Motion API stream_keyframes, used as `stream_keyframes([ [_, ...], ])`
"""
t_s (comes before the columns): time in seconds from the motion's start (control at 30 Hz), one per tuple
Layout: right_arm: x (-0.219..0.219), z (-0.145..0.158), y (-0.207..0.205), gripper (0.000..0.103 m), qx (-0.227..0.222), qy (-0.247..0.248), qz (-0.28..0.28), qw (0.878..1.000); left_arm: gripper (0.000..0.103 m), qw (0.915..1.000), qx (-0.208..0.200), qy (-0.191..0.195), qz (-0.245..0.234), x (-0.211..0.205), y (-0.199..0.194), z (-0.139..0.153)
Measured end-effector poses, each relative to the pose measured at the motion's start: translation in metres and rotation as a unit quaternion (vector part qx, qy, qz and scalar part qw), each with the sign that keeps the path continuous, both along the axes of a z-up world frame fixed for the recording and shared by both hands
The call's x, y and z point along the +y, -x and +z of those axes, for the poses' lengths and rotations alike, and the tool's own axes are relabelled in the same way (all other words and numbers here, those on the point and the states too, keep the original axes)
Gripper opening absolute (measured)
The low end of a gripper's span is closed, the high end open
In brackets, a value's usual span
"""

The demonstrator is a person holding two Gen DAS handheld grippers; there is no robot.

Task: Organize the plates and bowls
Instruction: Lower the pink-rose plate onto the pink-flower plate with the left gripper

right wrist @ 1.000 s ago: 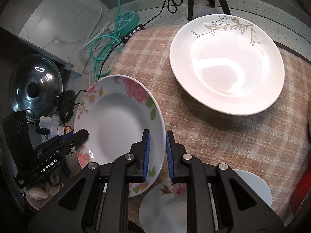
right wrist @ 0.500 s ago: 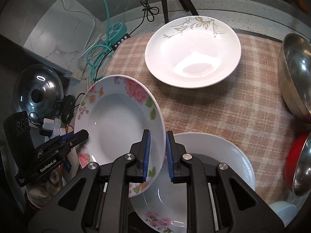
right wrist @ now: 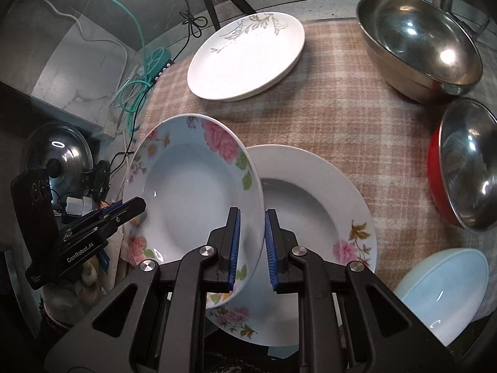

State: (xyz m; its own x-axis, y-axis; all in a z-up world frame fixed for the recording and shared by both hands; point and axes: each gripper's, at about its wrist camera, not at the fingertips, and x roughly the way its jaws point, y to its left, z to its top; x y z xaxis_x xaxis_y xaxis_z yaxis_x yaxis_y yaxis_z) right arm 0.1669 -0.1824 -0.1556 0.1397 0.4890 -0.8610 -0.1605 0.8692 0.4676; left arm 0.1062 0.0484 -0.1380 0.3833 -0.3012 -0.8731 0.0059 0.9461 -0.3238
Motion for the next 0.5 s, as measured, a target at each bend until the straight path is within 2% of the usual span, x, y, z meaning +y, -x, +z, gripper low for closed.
stream_keyframes([
  [0.17, -0.012, -0.002, 0.016, 0.016, -0.002, 0.009, -0.017, 1.000, 0.018, 0.9998, 0.012, 0.007, -0.017, -0.012, -0.001, -0.007],
  [0.5, -0.034, -0.017, 0.035, 0.016, 0.020, 0.004, -0.052, 0.998, 0.018, 0.9987, 0.005, -0.009, -0.050, -0.030, -0.007, -0.006],
])
